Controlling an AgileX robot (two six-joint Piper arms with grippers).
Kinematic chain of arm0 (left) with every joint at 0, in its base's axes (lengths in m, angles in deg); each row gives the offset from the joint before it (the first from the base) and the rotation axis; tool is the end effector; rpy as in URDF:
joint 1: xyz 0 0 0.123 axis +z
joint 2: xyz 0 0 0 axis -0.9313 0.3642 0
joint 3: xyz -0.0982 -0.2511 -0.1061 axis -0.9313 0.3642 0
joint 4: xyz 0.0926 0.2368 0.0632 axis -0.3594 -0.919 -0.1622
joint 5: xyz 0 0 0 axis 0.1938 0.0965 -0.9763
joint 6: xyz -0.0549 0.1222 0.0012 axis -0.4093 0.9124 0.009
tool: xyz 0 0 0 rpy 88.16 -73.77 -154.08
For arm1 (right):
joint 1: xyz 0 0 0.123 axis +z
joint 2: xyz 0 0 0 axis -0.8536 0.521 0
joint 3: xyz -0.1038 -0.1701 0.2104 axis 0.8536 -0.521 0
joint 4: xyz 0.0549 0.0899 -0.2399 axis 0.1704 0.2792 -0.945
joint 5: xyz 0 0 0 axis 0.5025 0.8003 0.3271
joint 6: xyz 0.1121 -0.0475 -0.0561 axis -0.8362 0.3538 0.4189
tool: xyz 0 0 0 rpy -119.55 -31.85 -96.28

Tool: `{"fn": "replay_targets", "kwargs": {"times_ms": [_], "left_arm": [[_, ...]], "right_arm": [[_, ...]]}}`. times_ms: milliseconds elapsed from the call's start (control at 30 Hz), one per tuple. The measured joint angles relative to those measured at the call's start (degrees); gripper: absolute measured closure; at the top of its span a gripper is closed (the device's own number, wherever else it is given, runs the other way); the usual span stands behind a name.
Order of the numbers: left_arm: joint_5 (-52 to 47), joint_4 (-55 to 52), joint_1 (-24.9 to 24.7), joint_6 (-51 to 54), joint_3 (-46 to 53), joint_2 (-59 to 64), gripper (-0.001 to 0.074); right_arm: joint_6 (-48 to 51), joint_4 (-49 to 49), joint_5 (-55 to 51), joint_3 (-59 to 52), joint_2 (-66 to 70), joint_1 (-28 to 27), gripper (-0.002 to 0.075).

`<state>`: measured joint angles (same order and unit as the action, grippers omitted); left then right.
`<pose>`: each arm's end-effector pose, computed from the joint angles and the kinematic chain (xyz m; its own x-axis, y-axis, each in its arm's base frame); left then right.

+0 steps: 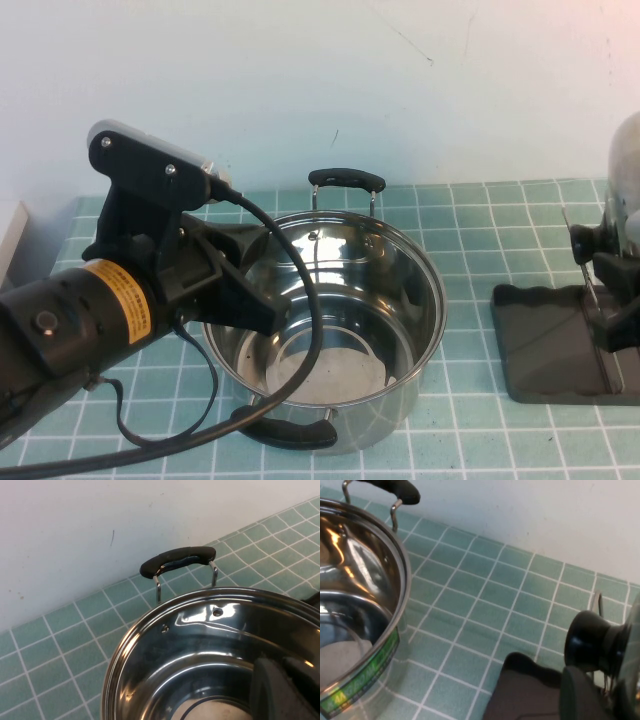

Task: Put pot lid on rack
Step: Place the pot lid on the pot rack

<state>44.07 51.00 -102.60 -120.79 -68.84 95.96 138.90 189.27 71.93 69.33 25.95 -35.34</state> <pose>0.2534 -0.1676 0.2976 -0.3141 0.1297 -0.9405 0.5238 0.8499 -0.0577 0.2557 0.0900 0.2332 -0.4154 -0.2818 -0.8649 -0.3222 0.9348 -0.1498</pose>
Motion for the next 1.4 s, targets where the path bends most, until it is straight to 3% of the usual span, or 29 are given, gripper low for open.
{"fn": "replay_targets", "kwargs": {"times_ms": [367,567,800,1033,1133,1233,1333,1400], "left_arm": [[0.0,0.0,0.0,0.0,0.0,0.0,0.0736],[0.0,0.0,0.0,-0.7,0.0,0.0,0.0736],[-2.6,-0.2,0.0,-0.7,0.0,0.0,0.0736],[-6.3,-5.2,0.0,-0.7,0.1,-1.6,0.0736],[-8.7,-6.5,0.0,-1.2,0.1,-3.8,0.0736],[-13.3,-8.8,0.0,-3.6,0.1,-6.8,0.0736],[-17.5,-13.1,0.0,-8.3,0.6,-10.4,0.0736],[-18.7,-17.2,0.0,-12.9,2.2,-13.6,0.0736]], "right_arm": [[0.0,0.2,-1.6,-0.3,0.0,0.0,0.058],[0.7,0.2,-1.7,-0.3,0.9,0.0,0.0508],[3.9,0.2,2.1,-0.2,0.7,0.0,0.0312],[3.9,0.6,8.2,1.0,-13.7,0.0,0.0295],[3.1,0.6,5.1,1.2,-21.9,0.0,0.0328],[1.7,0.6,0.3,1.2,-28.7,0.0,0.0461],[0.6,0.6,-6.6,0.7,-33.0,0.0,0.064],[0.3,0.6,-14.0,-0.6,-33.9,0.0,0.069]]}}
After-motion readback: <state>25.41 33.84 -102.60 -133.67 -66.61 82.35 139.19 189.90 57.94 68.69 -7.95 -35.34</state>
